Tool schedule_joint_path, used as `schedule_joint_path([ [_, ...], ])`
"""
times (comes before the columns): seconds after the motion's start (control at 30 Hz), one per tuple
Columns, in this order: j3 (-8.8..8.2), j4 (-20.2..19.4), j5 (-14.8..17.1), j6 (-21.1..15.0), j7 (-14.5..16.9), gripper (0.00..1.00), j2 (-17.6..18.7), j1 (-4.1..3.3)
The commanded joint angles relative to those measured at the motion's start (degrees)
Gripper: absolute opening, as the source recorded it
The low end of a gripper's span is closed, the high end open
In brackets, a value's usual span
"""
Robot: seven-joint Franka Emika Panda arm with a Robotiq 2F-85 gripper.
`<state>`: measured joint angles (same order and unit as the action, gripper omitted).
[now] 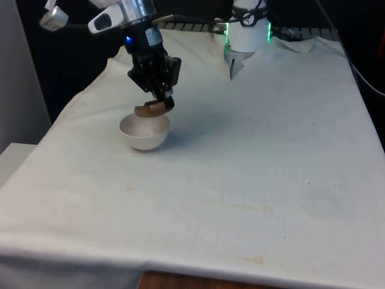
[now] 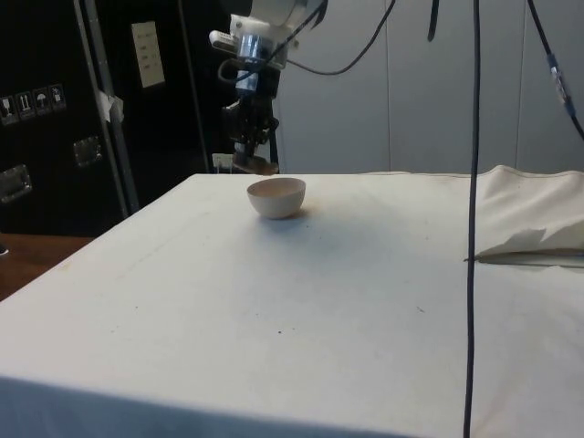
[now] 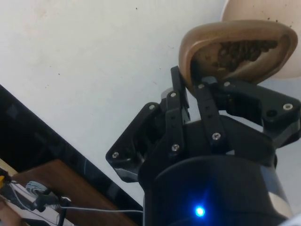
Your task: Pour the coffee beans from the cup into the bowl.
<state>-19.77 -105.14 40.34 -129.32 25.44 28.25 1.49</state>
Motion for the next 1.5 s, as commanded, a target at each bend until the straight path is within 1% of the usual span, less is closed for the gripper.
schedule_joint_path([
  [0.0,0.0,-0.1,0.6,-0.1,-0.3,0.0,-0.3,0.0],
  [0.07,-0.06,-0.1,1.3,-0.1,-0.3,0.0,-0.4,0.0],
  [0.1,-0.11,0.0,1.0,0.0,0.0,0.0,-0.1,0.0],
  [0.2,-0.06,-0.2,1.9,-0.1,-0.3,0.0,-0.6,0.06],
  [0.43,-0.23,-1.0,4.1,-0.1,0.5,0.0,-1.8,0.11],
  [0.47,-0.4,-0.5,3.4,0.2,0.2,0.0,-1.2,0.0],
  [0.5,-0.23,-1.2,4.2,-0.1,0.6,0.0,-1.9,0.11],
  [0.73,-0.57,-2.9,6.3,-0.7,2.2,0.0,-3.0,0.0],
  [0.77,-0.63,-3.2,6.5,-0.7,2.3,0.0,-3.1,0.0],
  [0.8,-0.74,-2.6,5.8,0.0,1.9,0.0,-2.6,0.0],
  [0.83,-0.63,-3.3,6.6,-0.7,2.4,0.0,-3.3,0.0],
  [0.9,-0.63,-3.4,7.0,-0.7,2.6,0.0,-3.2,0.11],
  [1.07,-0.86,-3.6,8.0,-0.6,3.0,0.0,-2.8,0.06],
  [1.1,-1.03,-3.3,7.3,-0.1,2.8,0.0,-2.6,0.0],
  [1.17,-0.86,-3.6,8.9,-0.2,3.0,0.0,-2.7,0.23],
  [1.37,-1.03,-3.3,11.2,0.9,3.3,0.0,-2.5,0.46],
  [1.4,-1.26,-3.4,10.4,0.5,2.9,0.0,-2.5,0.06],
  [1.43,-1.09,-3.3,11.5,1.1,3.3,0.0,-2.5,0.52],
  [1.47,-1.15,-3.2,11.8,1.4,3.4,0.0,-2.4,0.57],
])
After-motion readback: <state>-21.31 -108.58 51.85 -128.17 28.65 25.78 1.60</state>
